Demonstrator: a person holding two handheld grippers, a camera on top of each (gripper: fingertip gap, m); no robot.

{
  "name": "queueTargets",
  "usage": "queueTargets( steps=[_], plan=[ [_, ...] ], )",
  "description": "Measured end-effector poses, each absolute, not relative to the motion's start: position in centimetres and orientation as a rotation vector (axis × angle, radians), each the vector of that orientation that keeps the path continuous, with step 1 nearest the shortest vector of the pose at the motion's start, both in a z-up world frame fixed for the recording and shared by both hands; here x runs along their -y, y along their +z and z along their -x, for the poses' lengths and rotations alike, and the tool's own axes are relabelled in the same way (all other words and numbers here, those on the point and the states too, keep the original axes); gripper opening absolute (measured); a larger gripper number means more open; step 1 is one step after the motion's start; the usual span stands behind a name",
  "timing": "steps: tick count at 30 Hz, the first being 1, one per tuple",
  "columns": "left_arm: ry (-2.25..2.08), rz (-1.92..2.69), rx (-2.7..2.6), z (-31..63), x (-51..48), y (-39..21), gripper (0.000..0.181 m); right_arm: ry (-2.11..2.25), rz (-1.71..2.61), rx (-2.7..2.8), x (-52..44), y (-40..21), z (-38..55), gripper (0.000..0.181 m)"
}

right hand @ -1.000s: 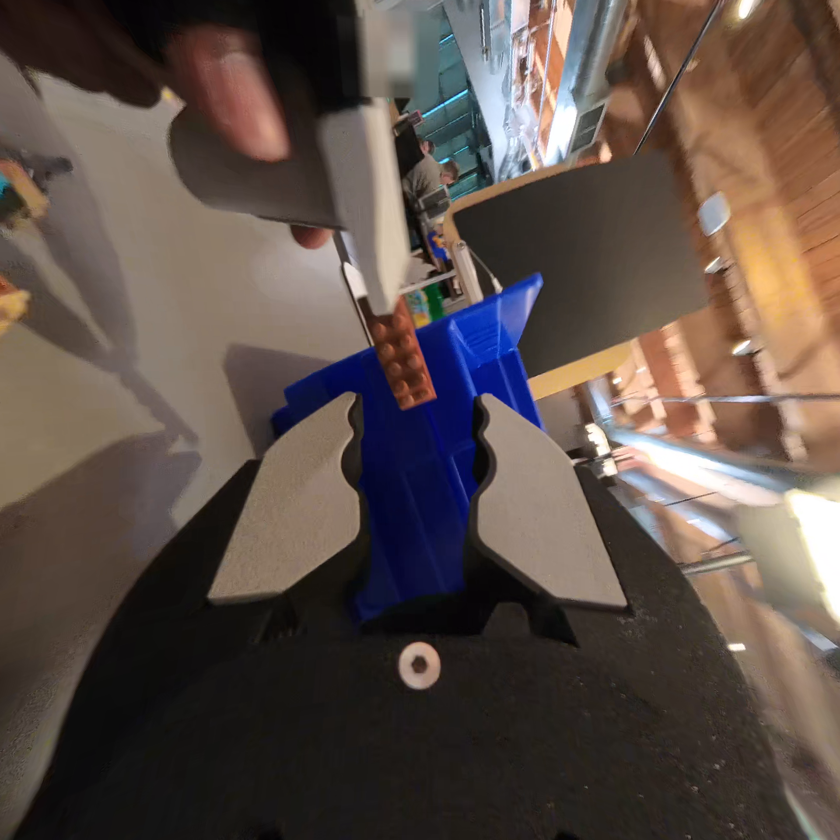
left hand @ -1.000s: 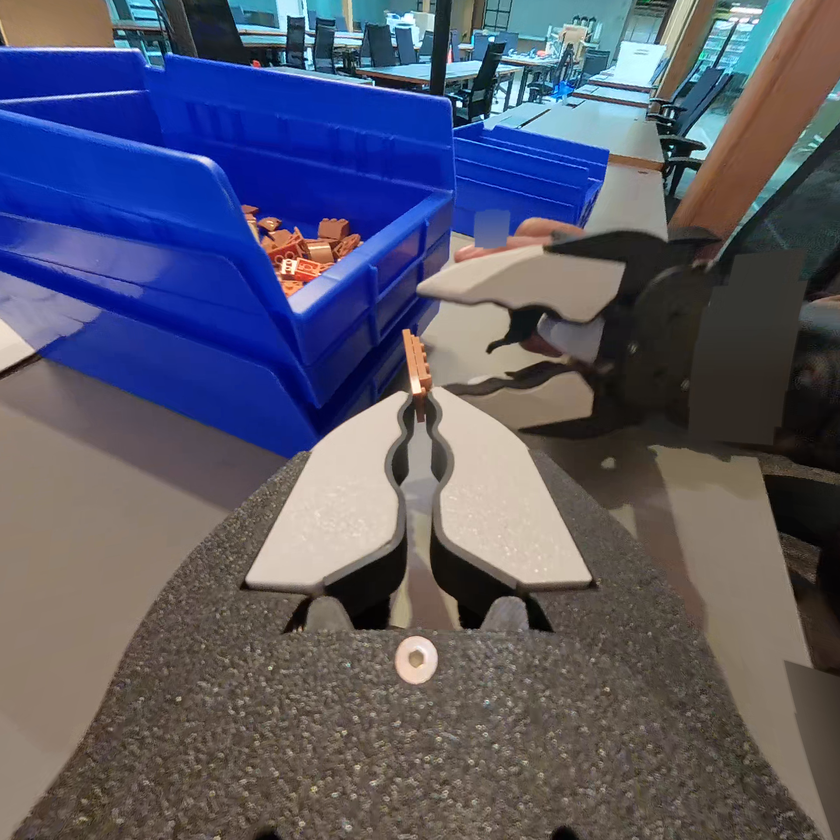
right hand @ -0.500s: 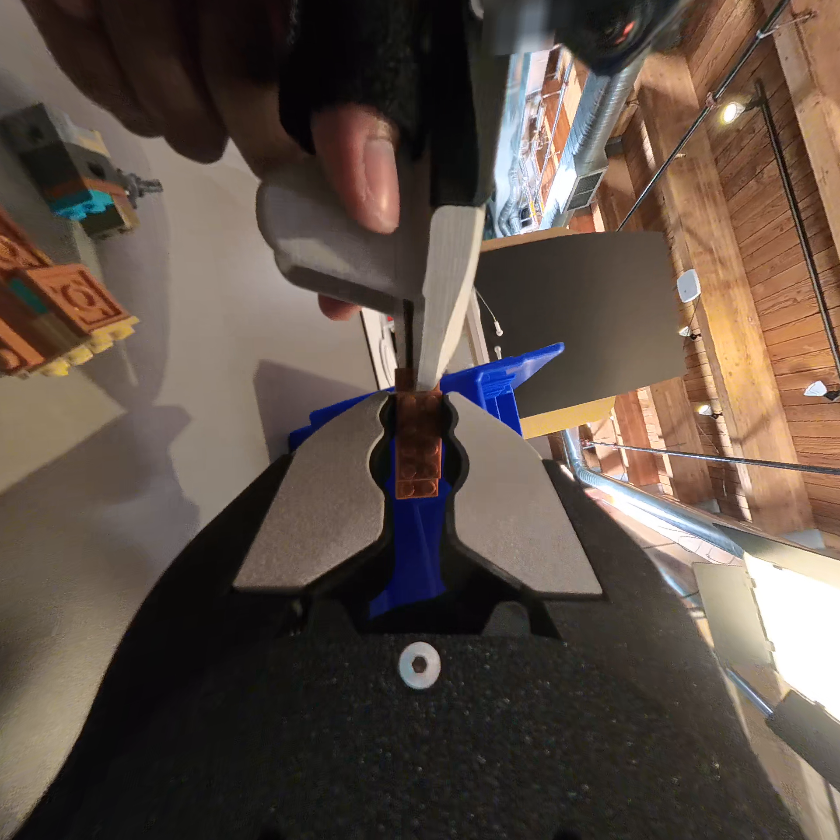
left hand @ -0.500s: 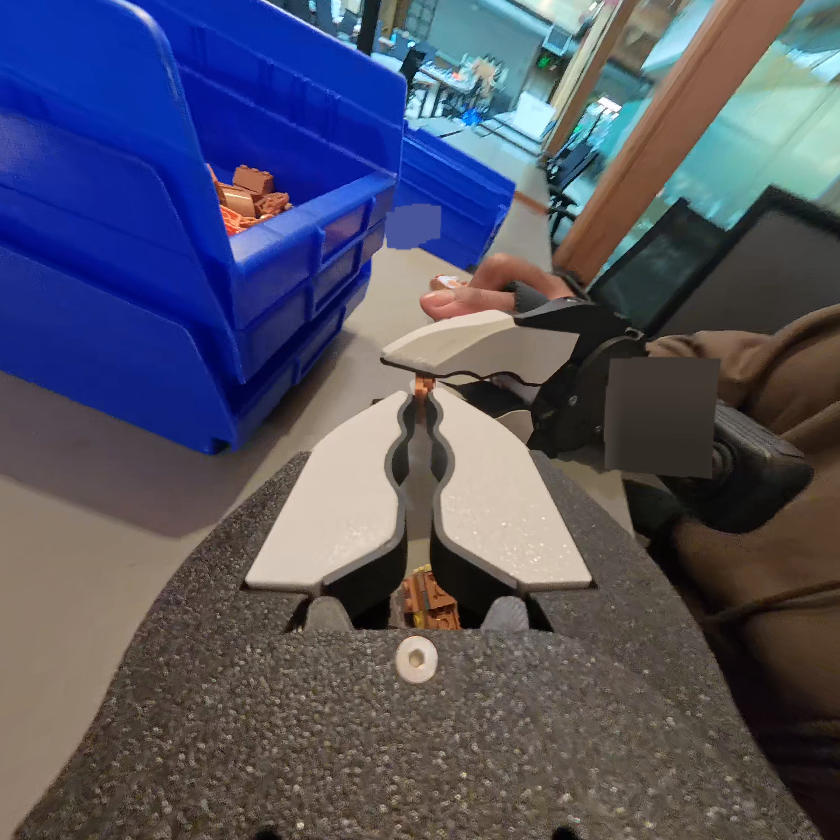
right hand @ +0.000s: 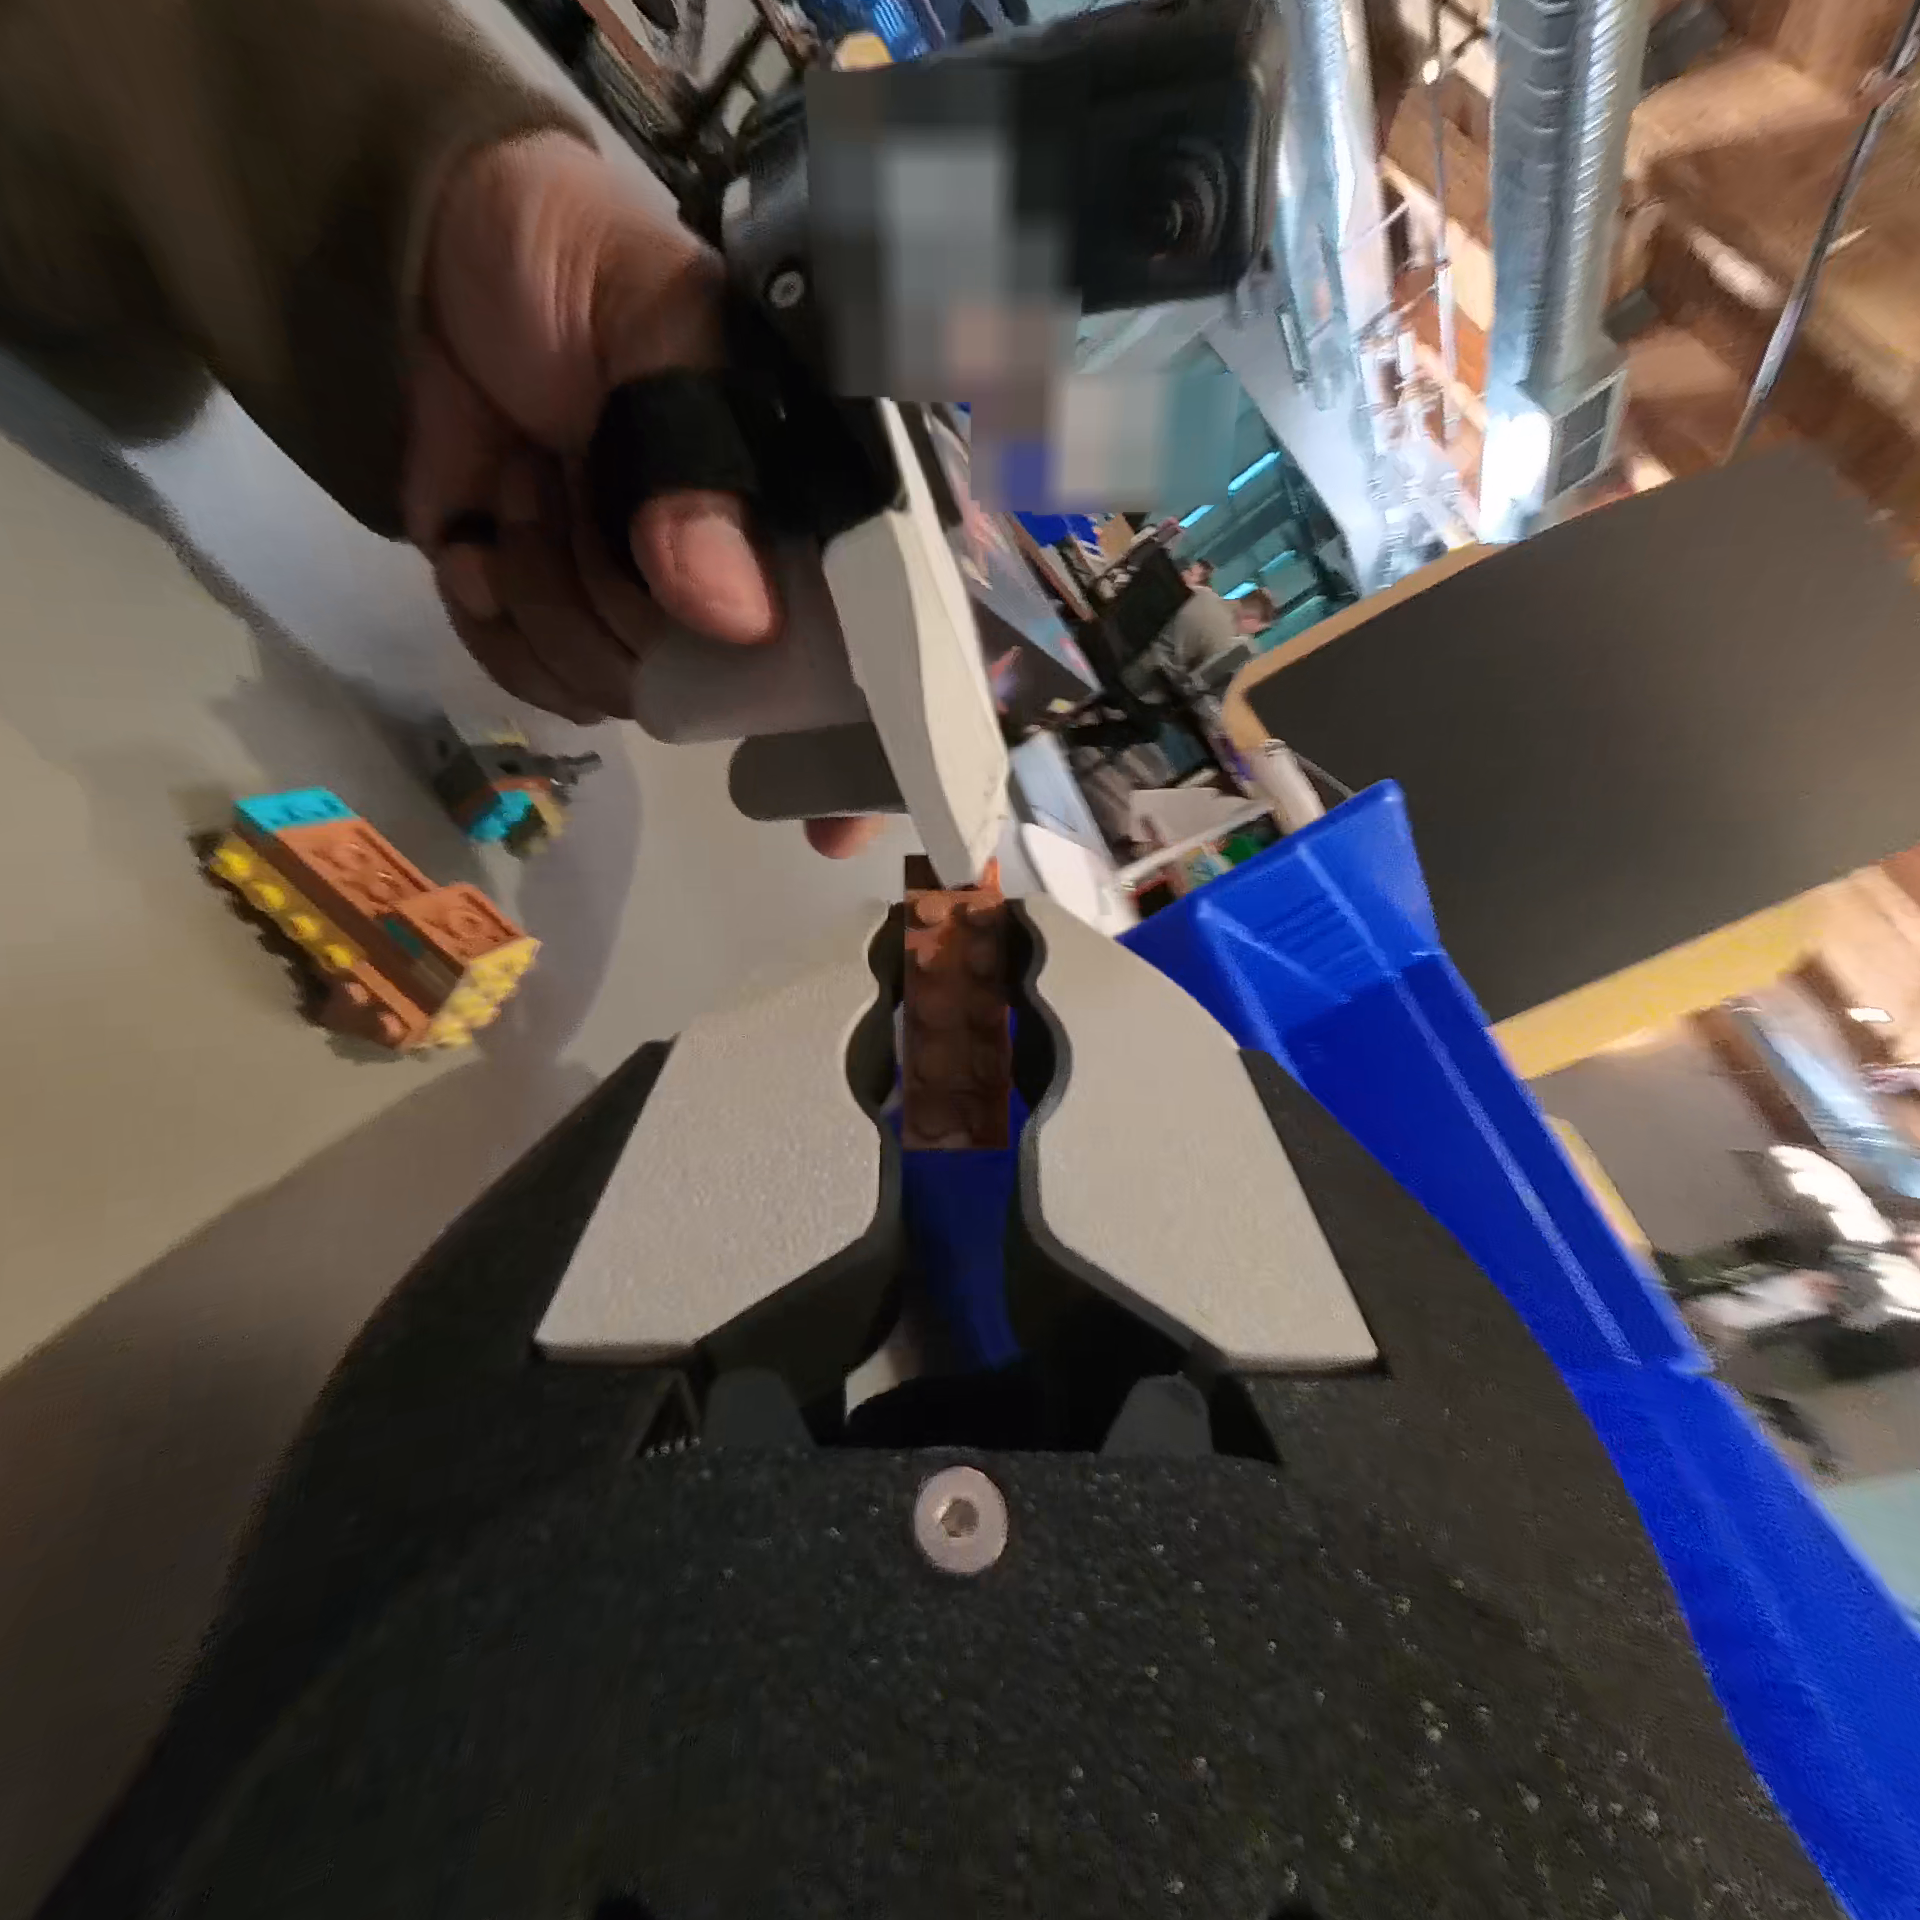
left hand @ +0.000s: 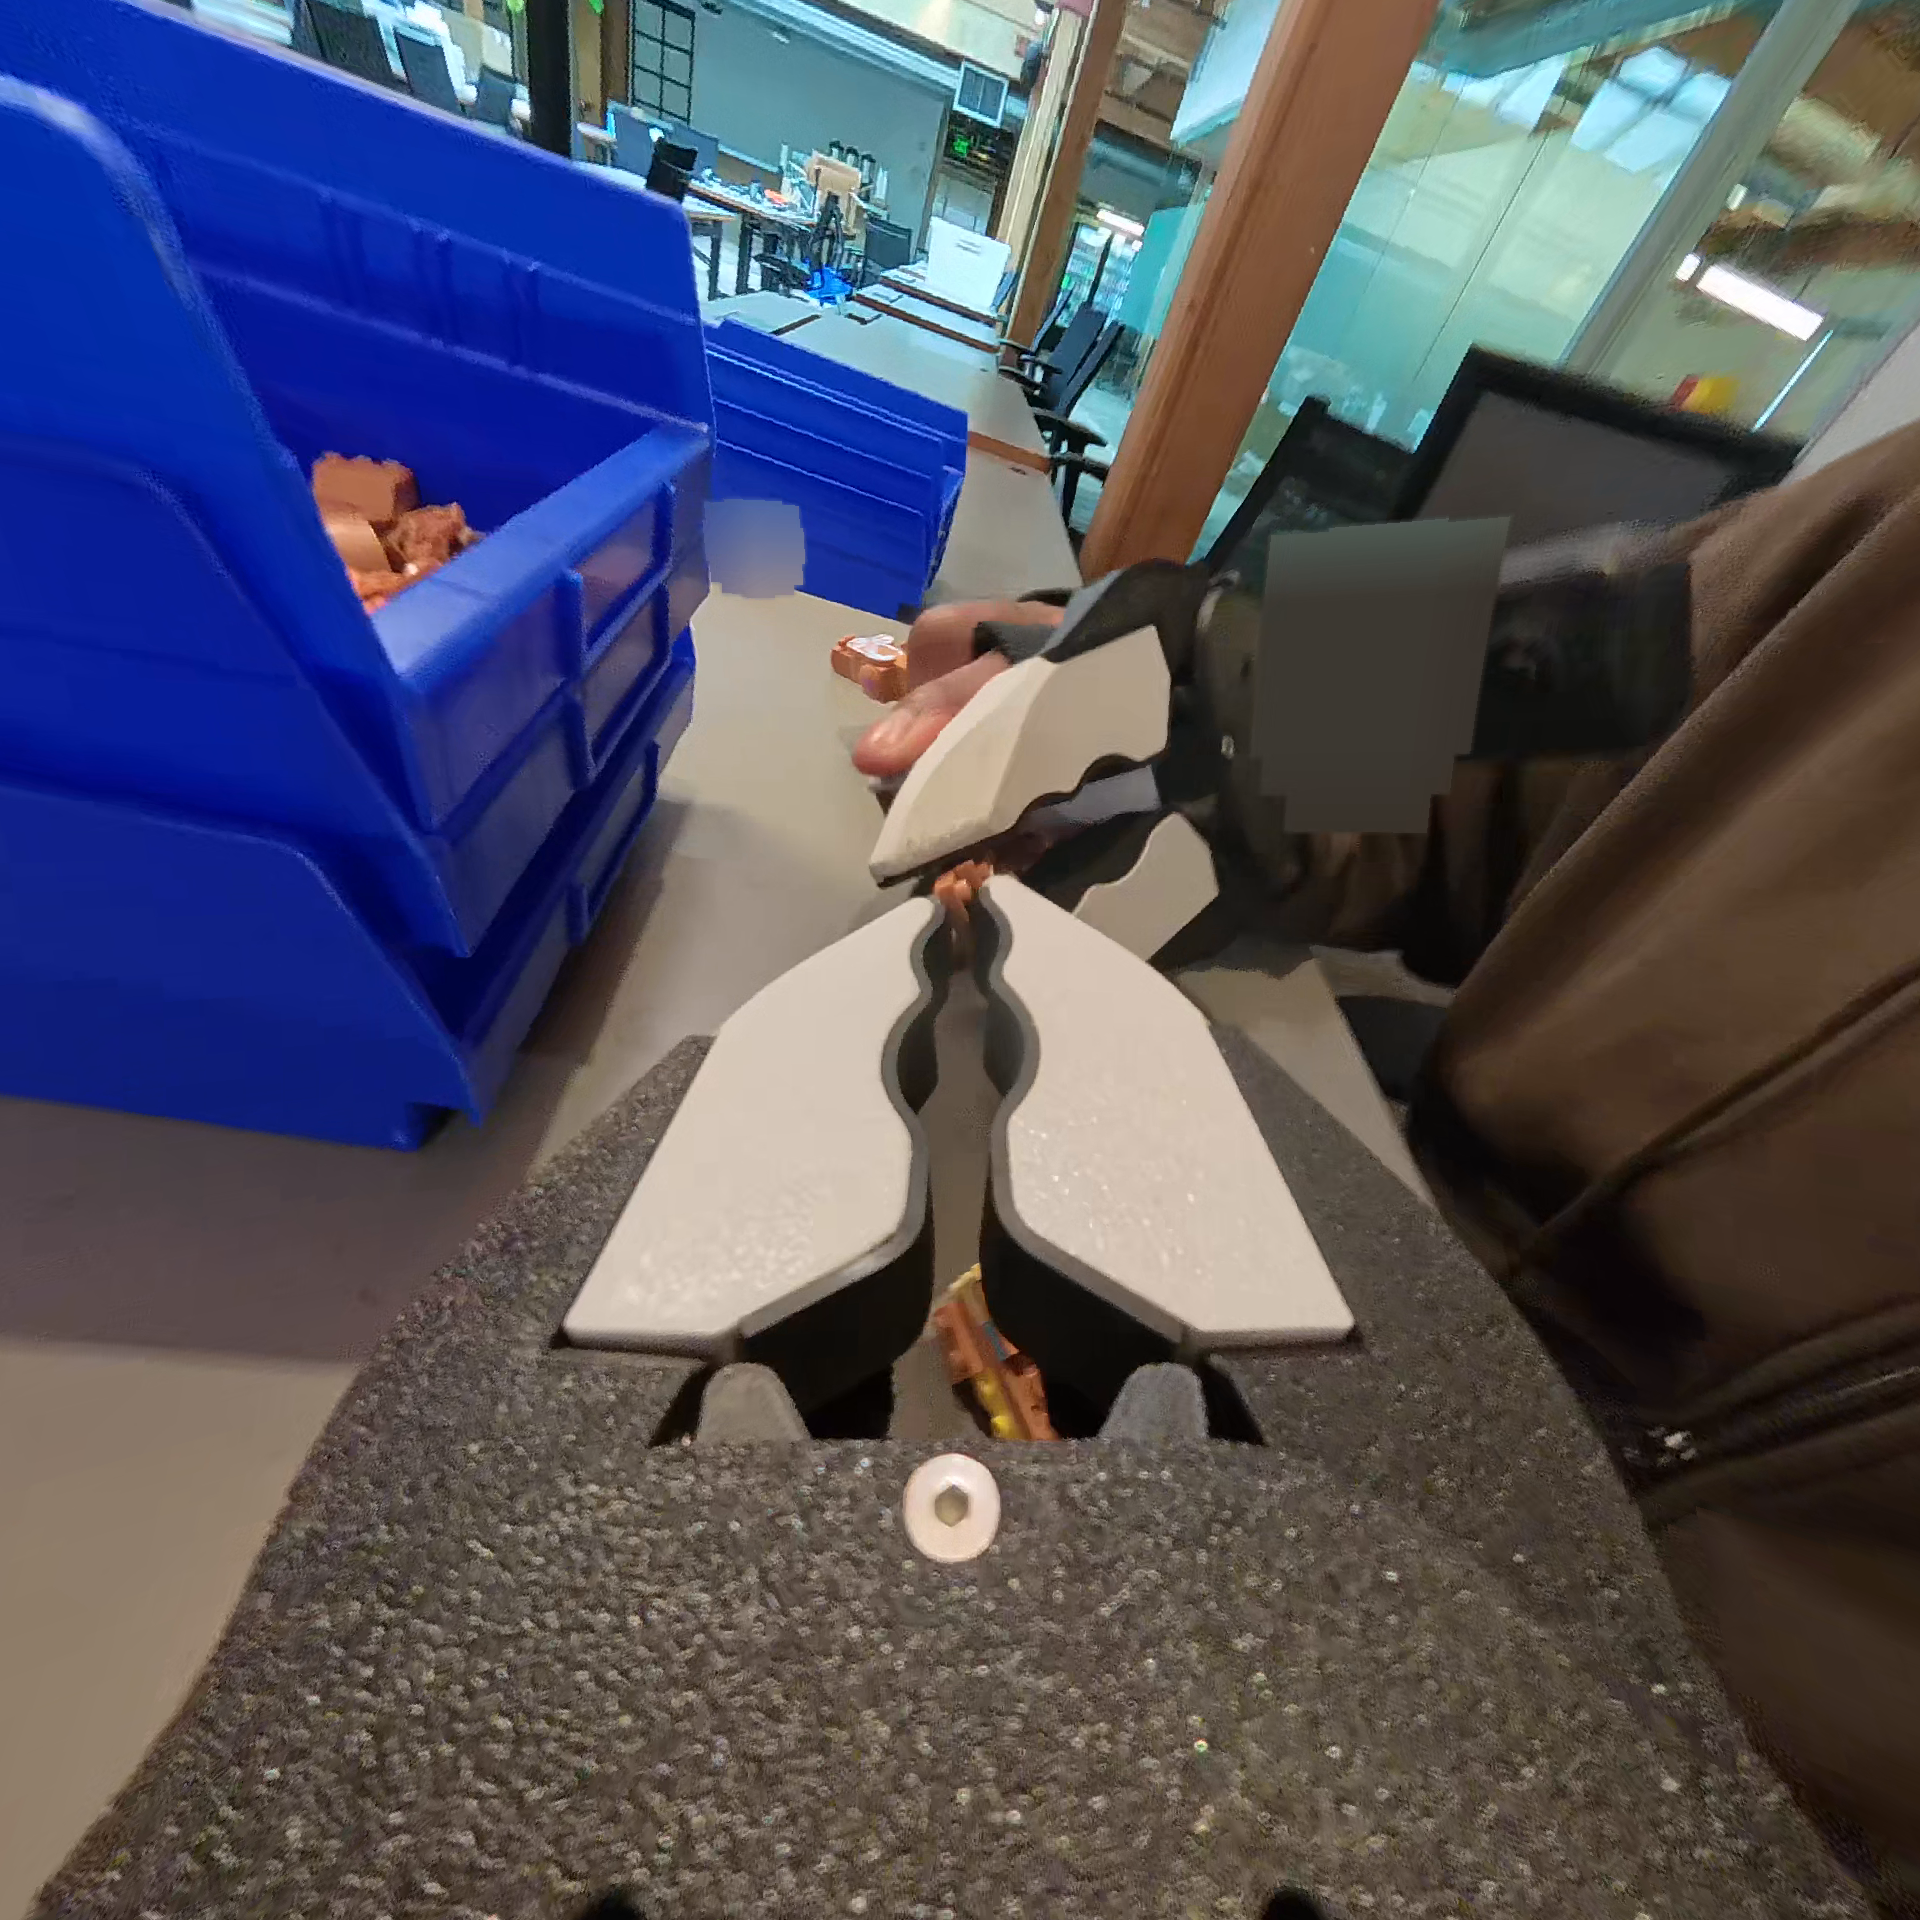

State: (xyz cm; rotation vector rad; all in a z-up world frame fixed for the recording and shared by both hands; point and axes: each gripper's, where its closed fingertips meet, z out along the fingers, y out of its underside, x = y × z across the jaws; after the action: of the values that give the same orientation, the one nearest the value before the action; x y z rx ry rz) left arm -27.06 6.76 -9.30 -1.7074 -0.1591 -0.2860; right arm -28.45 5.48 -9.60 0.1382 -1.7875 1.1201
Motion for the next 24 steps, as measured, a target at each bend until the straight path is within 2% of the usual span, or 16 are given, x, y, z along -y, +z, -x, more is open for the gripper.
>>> queueTargets(
  steps=[10,24],
  plan=[
    [-0.045,1.803,-0.014,26.9,-6.6,-9.7,0.004,1.418,-0.019,1.978,-5.1,-10.3,27.9,0.018],
    [0.286,1.898,-0.236,26.9,-6.5,-10.7,0.0,1.514,0.001,2.139,-5.1,-11.7,27.6,0.018]
  ],
)
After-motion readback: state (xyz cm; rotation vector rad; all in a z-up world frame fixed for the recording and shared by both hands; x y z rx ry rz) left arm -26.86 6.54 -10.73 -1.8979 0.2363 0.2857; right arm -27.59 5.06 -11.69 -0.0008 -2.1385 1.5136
